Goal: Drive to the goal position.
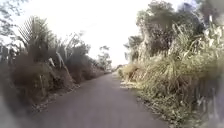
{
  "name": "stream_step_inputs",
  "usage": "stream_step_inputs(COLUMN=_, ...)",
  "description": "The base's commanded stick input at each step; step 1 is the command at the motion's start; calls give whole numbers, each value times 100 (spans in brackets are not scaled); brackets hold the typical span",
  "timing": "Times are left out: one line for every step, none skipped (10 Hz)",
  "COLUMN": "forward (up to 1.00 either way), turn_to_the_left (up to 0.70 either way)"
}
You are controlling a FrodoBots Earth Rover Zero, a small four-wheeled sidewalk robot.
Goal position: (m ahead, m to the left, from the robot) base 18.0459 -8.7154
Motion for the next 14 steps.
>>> stream_step_inputs(forward=50, turn_to_the_left=0)
stream_step_inputs(forward=50, turn_to_the_left=0)
stream_step_inputs(forward=50, turn_to_the_left=0)
stream_step_inputs(forward=50, turn_to_the_left=0)
stream_step_inputs(forward=50, turn_to_the_left=0)
stream_step_inputs(forward=50, turn_to_the_left=0)
stream_step_inputs(forward=50, turn_to_the_left=0)
stream_step_inputs(forward=50, turn_to_the_left=0)
stream_step_inputs(forward=50, turn_to_the_left=0)
stream_step_inputs(forward=50, turn_to_the_left=0)
stream_step_inputs(forward=50, turn_to_the_left=0)
stream_step_inputs(forward=50, turn_to_the_left=0)
stream_step_inputs(forward=50, turn_to_the_left=0)
stream_step_inputs(forward=50, turn_to_the_left=0)
